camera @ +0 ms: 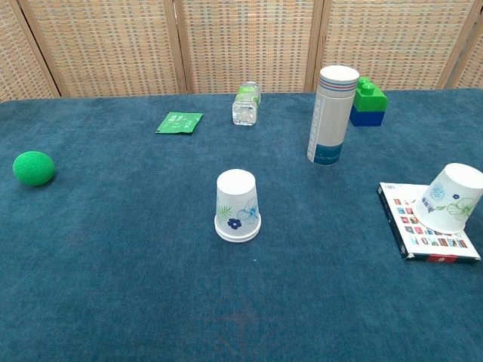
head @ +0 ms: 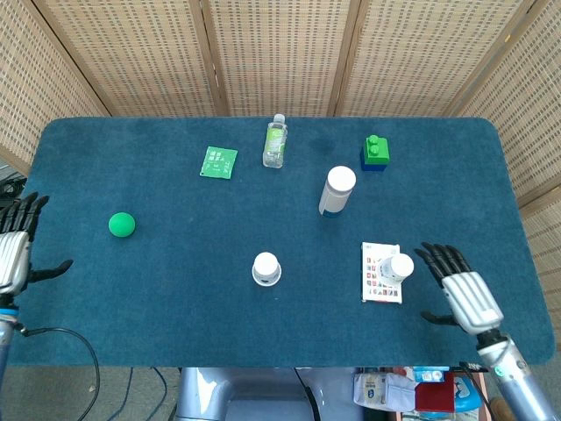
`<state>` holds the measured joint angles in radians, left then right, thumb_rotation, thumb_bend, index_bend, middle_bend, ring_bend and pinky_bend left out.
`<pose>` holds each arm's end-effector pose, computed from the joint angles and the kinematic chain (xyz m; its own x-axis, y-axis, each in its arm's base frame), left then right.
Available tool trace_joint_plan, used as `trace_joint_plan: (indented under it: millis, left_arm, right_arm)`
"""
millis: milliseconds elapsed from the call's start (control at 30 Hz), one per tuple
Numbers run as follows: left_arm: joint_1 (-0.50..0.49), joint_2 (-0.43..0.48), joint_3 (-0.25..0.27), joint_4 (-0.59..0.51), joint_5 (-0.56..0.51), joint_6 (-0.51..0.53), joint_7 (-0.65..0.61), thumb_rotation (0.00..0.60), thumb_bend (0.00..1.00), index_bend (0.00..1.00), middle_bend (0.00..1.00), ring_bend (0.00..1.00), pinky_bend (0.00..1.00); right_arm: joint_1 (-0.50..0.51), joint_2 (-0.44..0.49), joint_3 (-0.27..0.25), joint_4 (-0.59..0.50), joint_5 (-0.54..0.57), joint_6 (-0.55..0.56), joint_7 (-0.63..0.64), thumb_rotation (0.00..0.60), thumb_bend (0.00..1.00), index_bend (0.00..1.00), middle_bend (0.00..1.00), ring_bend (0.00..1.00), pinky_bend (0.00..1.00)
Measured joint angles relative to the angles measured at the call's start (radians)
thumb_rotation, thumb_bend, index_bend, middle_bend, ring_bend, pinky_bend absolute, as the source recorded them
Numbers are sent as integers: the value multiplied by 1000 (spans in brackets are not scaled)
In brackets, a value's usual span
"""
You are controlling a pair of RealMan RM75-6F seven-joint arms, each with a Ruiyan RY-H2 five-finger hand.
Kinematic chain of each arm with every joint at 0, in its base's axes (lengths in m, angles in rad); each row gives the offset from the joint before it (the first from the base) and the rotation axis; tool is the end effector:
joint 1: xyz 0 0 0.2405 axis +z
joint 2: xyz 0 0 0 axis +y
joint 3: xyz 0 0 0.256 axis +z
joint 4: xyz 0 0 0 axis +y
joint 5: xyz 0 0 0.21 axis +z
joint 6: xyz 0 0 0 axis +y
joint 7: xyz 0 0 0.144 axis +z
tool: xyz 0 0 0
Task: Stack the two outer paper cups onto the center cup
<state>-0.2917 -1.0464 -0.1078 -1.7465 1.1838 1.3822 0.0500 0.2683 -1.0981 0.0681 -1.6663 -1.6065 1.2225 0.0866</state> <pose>-0.2855 0.2489 0.1776 0.3315 -0.0080 0.9434 0.9401 0.0872 -0.3296 -0.2628 -0.2304 0.1231 0.3493 -0.1935 0.9168 -0.9172 -0.2709 0.2922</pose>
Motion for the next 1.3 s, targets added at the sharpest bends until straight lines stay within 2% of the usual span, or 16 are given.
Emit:
trace_joint_plan:
  millis: [267,500,600,800,1067,1300]
  left_arm:
    - [28,-13,13,52,19,-7,-60,600,176,0,0,0,0]
    - [24,-47,13,95,33,-35,-61,600,175,0,0,0,0]
    - [27,-48,8,97,41,-29,-61,600,175,0,0,0,0]
    - [37,-39,4,89,54,-22,-62,600,176,0,0,0,0]
    - [51,-10,0,69,66,-21,-82,600,176,0,0,0,0]
    - [56,-2,-3,66,70,-31,-95,600,176,0,0,0,0]
  right_arm:
    - [120,-37,41,40,79,-175,-1,600,101,191,229,102,200]
    - [184,-89,65,95,192,-278,-79,600,187,269,310,182,291]
    - [199,-108,70,117,226,-296,-101,600,242,298,341,211,322]
    - [216,-136,72,157,262,-308,-134,600,289,322,372,247,378]
    - [223,-146,62,189,277,-314,-141,600,341,429,490,359,522]
    - [225,-163,56,213,266,-298,-109,600,396,501,558,415,532]
